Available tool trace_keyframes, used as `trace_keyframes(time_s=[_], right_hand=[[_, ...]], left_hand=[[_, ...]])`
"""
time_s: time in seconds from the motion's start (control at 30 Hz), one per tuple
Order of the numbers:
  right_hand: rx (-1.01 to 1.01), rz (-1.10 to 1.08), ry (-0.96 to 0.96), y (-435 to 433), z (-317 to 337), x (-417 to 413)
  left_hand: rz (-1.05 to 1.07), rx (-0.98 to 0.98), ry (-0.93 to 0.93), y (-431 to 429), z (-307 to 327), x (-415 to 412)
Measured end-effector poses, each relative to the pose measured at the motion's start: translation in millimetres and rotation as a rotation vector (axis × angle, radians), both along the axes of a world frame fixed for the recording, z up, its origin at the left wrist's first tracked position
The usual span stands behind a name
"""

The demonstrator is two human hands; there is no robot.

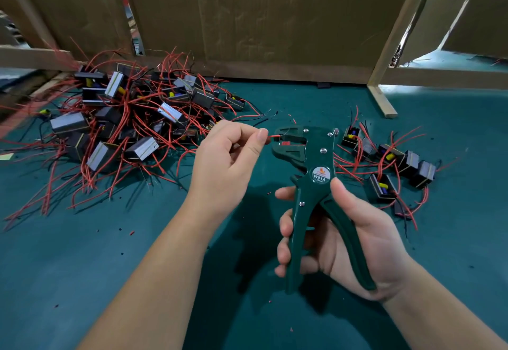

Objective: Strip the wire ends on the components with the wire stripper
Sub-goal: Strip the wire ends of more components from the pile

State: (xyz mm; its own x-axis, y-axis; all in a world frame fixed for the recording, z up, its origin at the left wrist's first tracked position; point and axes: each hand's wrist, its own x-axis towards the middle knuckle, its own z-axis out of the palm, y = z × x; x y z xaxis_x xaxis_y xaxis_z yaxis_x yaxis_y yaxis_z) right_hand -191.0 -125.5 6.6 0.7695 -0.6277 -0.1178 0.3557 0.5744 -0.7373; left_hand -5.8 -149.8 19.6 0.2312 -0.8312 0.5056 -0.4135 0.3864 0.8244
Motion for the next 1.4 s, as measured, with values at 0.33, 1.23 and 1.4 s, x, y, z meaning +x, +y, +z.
trace_keyframes(time_s=[0.33,1.23,1.4], right_hand=[[0.001,-0.001,0.029,0.1,-0.1,0.2],[0.155,-0.119,-0.023,-7.9,7.9,4.2],[-0.017,-0.508,-0.062,-13.4,7.2,4.2]], left_hand=[[0.017,-0.053,-0.059,1.3,1.2,-0.7],[-0.845,0.133,1.110,8.5,7.1,-20.7],[-0.513,0.126,0.608,2.2,4.3,-6.6]])
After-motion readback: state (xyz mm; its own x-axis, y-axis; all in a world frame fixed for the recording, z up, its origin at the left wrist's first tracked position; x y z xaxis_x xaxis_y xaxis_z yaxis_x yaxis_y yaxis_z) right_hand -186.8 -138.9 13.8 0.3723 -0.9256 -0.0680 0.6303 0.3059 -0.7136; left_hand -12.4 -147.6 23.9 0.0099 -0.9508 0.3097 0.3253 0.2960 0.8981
